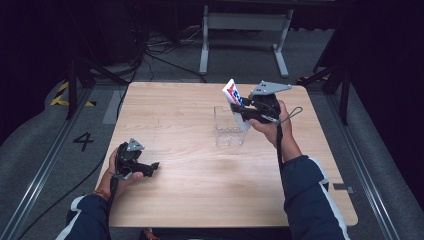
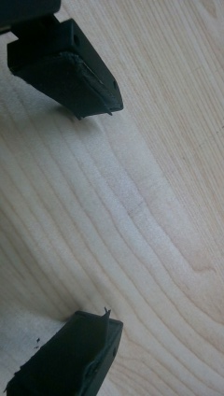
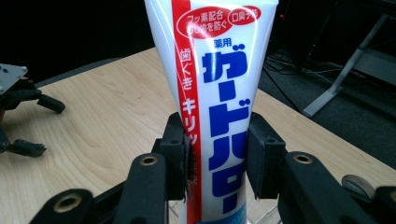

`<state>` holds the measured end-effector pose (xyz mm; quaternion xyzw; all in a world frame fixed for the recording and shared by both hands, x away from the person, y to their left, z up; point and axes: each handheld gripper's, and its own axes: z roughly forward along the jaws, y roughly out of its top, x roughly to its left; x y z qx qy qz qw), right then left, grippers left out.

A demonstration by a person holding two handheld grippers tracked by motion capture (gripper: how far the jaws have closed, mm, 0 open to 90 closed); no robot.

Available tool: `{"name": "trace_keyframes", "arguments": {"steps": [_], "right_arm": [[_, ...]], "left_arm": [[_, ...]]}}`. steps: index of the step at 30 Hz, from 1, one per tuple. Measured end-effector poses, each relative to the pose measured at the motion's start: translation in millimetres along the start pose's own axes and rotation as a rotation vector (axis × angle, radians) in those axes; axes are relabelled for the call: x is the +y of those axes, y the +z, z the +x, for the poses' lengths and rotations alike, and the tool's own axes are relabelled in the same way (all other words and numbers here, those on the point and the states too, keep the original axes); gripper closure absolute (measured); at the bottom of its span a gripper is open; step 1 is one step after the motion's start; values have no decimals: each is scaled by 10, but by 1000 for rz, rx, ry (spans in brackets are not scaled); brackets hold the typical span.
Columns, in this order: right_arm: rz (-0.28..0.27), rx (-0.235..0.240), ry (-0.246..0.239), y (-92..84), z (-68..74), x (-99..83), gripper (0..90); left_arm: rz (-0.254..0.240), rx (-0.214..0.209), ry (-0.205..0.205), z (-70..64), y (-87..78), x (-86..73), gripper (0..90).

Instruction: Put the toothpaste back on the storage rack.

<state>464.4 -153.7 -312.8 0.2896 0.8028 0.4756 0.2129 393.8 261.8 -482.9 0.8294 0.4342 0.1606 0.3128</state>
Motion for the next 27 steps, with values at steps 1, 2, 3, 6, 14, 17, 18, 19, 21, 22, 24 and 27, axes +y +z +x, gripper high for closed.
{"name": "trace_keyframes", "arguments": {"steps": [1, 2, 3, 6, 14, 17, 18, 19, 21, 22, 24, 27], "right_arm": [[-1, 1, -3, 23, -11, 5, 652], [3, -2, -4, 43, -21, 9, 652], [4, -3, -6, 64, -29, 11, 652], [-4, 4, 6, 119, -64, -2, 652], [-13, 5, 21, 255, -146, -56, 648], [-24, 11, 24, 290, -170, -87, 647], [-29, 9, 24, 301, -178, -103, 646], [-31, 9, 26, 310, -186, -117, 645], [-36, 10, 33, 330, -196, -144, 644], [-36, 10, 33, 330, -196, -144, 644], [-36, 9, 28, 360, -205, -181, 643], [-28, 7, 35, 402, -223, -234, 641]], "left_arm": [[-3, 2, 3, -3, -8, -9, 6], [-4, -1, 5, -9, -16, -22, 7], [-10, -2, 2, -14, -23, -36, 6], [-4, -1, 16, -11, -57, -64, 7], [-7, -6, 10, -20, -93, -111, 6], [-6, -6, 11, -18, -94, -111, 6], [-5, -5, 10, -19, -95, -110, 6], [-4, -8, 13, -16, -95, -109, 6], [-2, -6, 19, -12, -96, -105, 6], [-2, -6, 19, -12, -96, -105, 6], [-2, -7, 20, -10, -95, -105, 6], [-2, -7, 25, -7, -95, -105, 6]]}}
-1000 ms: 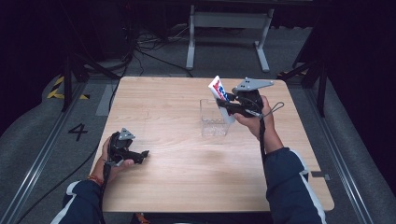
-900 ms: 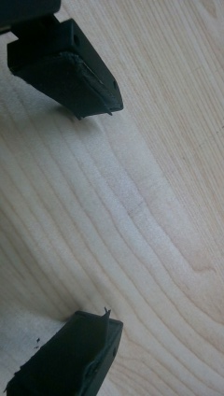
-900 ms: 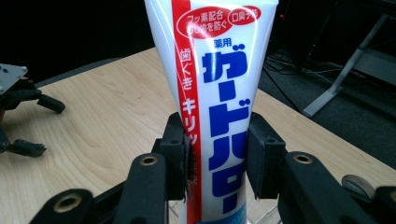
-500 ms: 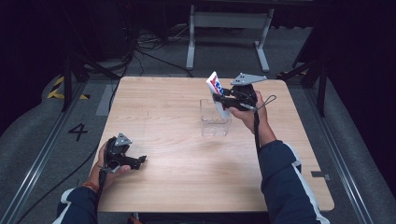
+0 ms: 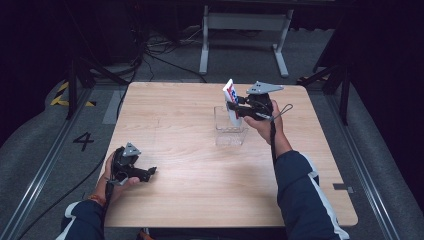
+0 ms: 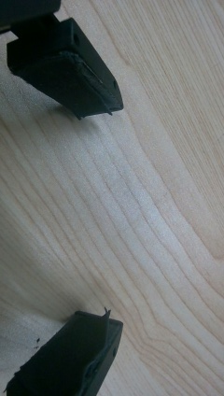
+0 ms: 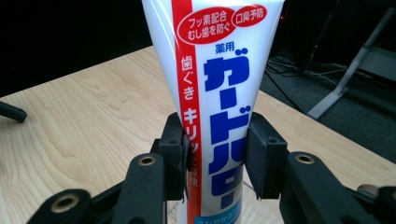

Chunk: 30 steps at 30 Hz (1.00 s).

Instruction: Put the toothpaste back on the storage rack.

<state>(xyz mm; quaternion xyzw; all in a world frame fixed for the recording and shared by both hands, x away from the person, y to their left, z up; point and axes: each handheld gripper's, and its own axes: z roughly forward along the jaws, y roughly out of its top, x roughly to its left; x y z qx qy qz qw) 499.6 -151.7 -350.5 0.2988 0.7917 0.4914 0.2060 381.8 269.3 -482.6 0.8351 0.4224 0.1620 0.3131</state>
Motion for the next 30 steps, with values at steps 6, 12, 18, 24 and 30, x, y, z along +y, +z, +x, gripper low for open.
{"name": "trace_keyframes", "arguments": {"steps": [6, 12, 18, 24, 30], "right_arm": [[-3, 1, 14, 30, -46, -96, 639], [-17, -7, 27, 22, -78, -187, 640], [-26, 0, 26, 1, -113, -303, 639], [-22, 4, 27, 7, -126, -377, 639], [-15, -2, 30, 0, -126, -447, 639]], "left_arm": [[1, 1, -1, 0, 0, 0, 6], [1, 0, -1, -1, 0, 0, 6], [-1, 1, -1, -1, 0, 0, 6], [0, 1, -5, -4, 0, -1, 6], [0, 3, -2, -2, -1, 0, 6]]}}
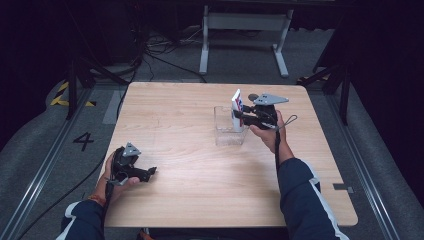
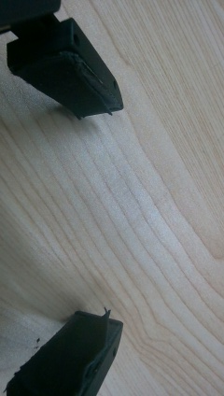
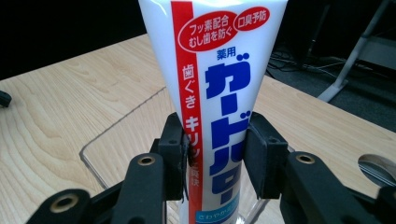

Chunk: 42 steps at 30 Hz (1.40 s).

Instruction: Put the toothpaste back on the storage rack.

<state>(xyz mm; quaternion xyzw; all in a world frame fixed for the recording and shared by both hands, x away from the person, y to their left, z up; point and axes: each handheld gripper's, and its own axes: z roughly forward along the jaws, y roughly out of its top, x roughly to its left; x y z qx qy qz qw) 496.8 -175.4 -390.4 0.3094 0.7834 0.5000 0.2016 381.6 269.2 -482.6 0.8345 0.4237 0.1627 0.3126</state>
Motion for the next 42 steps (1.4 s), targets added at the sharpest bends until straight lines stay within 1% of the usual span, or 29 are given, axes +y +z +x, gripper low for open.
{"name": "trace_keyframes", "arguments": {"steps": [4, 6, 10, 13, 15, 17, 21, 25, 26, 29, 30, 32, 34, 38, 39, 40, 42], "right_arm": [[11, 4, -7, -1, 3, -39, 638], [19, 8, -10, -1, 8, -55, 636], [40, 12, -21, 16, 23, -80, 633], [65, 19, -29, 50, 51, -113, 632], [74, 20, -35, 70, 63, -139, 632], [82, 22, -31, 84, 67, -159, 630], [93, 21, -30, 95, 80, -178, 626], [92, 20, -25, 95, 84, -187, 623], [92, 21, -28, 94, 86, -189, 622], [100, 19, -32, 94, 100, -193, 618], [102, 21, -37, 97, 104, -198, 616], [112, 21, -44, 114, 114, -214, 607], [111, 12, -45, 121, 123, -217, 606], [108, 13, -40, 120, 125, -222, 597], [105, 12, -41, 119, 129, -226, 592], [104, 10, -42, 117, 135, -229, 589], [99, 9, -38, 113, 143, -235, 583]], "left_arm": [[-6, 0, 3, 1, 6, -1, 6], [0, -2, -3, -1, 1, 0, 6], [0, -1, 3, 2, 0, 1, 6], [-7, 1, -4, -3, 6, -3, 6], [-1, 0, 3, 2, 0, 1, 6], [-5, -1, 1, 1, 4, -1, 6], [1, 0, 2, 2, 0, 1, 6], [-6, 2, -2, -2, 5, -2, 6], [-3, 2, 3, 1, 3, 0, 6], [-8, 3, 0, -2, 7, -2, 6], [-8, 1, 8, 5, 6, -1, 6], [-5, 3, 6, 2, 4, -1, 6], [-9, 1, 0, -1, 7, -3, 6], [-6, 3, 8, 4, 5, -1, 6], [-9, 2, -3, -3, 7, -3, 6], [-8, 1, 8, 4, 6, -1, 6], [-10, 1, -1, -1, 7, -3, 6]]}}
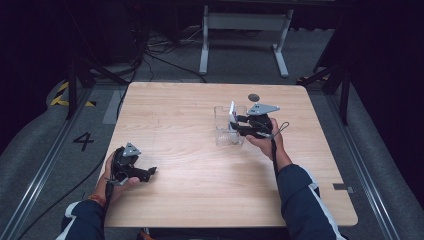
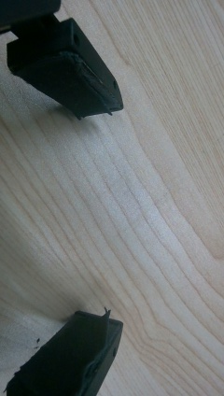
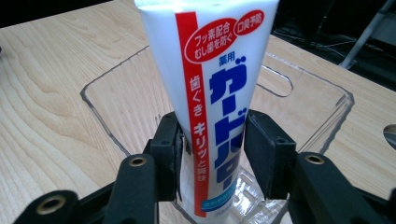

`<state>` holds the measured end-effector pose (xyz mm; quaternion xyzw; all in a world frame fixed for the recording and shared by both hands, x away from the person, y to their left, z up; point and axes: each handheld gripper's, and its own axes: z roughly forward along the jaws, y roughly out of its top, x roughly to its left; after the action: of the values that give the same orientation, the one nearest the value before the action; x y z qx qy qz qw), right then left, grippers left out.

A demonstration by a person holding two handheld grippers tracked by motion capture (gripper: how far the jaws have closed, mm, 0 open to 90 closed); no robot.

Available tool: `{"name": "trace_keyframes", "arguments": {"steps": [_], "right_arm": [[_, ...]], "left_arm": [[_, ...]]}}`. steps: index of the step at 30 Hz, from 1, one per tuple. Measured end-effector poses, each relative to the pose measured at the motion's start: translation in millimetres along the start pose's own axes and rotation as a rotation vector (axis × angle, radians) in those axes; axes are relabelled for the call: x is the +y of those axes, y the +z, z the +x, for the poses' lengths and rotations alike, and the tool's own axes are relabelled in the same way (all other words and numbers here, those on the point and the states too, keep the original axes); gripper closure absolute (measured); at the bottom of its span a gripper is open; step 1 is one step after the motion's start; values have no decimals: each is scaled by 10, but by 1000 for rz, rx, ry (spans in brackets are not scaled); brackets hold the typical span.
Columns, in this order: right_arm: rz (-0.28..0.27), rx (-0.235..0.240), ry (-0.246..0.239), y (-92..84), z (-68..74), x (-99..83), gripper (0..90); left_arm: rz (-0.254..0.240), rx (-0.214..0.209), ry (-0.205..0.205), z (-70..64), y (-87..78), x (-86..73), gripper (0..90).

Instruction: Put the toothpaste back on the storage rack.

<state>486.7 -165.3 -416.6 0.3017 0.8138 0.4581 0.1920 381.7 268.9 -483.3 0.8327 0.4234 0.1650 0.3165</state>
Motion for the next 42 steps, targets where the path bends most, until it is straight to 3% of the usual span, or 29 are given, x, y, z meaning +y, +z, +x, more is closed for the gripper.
{"name": "trace_keyframes", "arguments": {"steps": [16, 32, 42], "right_arm": [[5, -4, -8, -9, 26, -10, 597], [-6, -11, -30, -99, 66, 55, 541], [61, -23, -111, -215, 144, 136, 428]], "left_arm": [[1, 1, 3, 2, -1, 1, 6], [9, -1, 3, 3, -7, 3, 6], [6, -1, 0, 1, -5, 2, 6]]}}
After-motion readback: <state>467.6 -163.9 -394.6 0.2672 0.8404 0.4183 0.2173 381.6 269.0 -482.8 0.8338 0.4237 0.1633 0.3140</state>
